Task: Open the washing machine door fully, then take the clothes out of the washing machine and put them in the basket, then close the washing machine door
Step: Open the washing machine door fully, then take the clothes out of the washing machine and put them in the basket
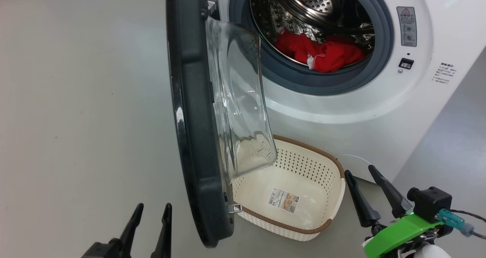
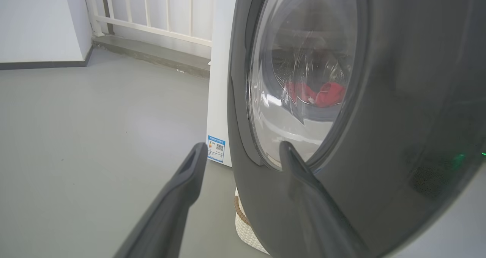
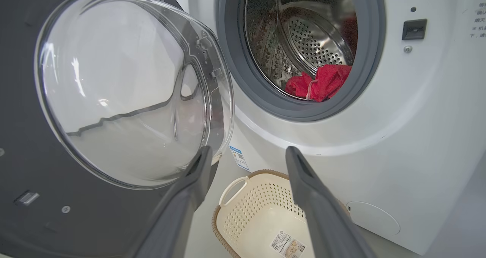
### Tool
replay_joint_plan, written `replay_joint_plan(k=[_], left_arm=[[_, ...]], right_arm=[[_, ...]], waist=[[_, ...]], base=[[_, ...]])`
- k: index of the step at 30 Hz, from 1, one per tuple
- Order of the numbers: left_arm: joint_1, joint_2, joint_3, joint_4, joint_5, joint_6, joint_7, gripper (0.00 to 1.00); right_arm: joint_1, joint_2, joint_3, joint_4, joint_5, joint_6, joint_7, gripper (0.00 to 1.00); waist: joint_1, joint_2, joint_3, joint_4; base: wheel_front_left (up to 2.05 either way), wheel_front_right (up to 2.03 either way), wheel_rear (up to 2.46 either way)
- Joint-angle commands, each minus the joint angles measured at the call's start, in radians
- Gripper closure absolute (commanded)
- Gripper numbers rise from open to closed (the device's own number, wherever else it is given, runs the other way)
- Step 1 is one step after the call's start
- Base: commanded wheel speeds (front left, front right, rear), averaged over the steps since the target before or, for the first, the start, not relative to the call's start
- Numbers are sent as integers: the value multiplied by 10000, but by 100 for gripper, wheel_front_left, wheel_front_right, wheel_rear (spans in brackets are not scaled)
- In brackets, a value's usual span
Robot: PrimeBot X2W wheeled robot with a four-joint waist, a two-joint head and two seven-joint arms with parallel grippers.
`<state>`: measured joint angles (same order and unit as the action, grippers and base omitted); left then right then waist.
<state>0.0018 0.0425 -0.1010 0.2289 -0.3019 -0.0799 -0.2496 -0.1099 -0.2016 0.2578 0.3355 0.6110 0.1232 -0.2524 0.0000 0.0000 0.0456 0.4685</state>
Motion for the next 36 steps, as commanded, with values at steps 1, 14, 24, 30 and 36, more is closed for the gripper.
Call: replay_joint_plan(k=[1, 14, 24, 30, 36], left_arm=[[-190, 77, 350, -250, 126, -42, -122, 0], [-217, 77, 396, -328, 137, -42, -122, 0], [-244, 77, 404, -349, 102, -44, -122, 0], [-280, 77, 485, -494, 18, -45, -122, 100], [-436, 77, 809, -971, -142, -59, -122, 100]], right_arm=[[69, 49, -3, -401, -460, 75, -93, 0], [1100, 861, -1214, -953, -2341, 75, -93, 0], [1190, 1021, -1370, -814, -2612, 75, -93, 0], [1133, 1033, -1420, -888, -2705, 75, -93, 0], [1157, 1071, -1405, -908, -2754, 75, -93, 0]], waist=[[0, 0, 4, -12], [0, 0, 43, -113], [0, 0, 84, -148], [0, 0, 58, -137], [0, 0, 9, -125]], base=[[0, 0, 0], [0, 0, 0], [0, 0, 0], [0, 0, 0], [0, 0, 0]])
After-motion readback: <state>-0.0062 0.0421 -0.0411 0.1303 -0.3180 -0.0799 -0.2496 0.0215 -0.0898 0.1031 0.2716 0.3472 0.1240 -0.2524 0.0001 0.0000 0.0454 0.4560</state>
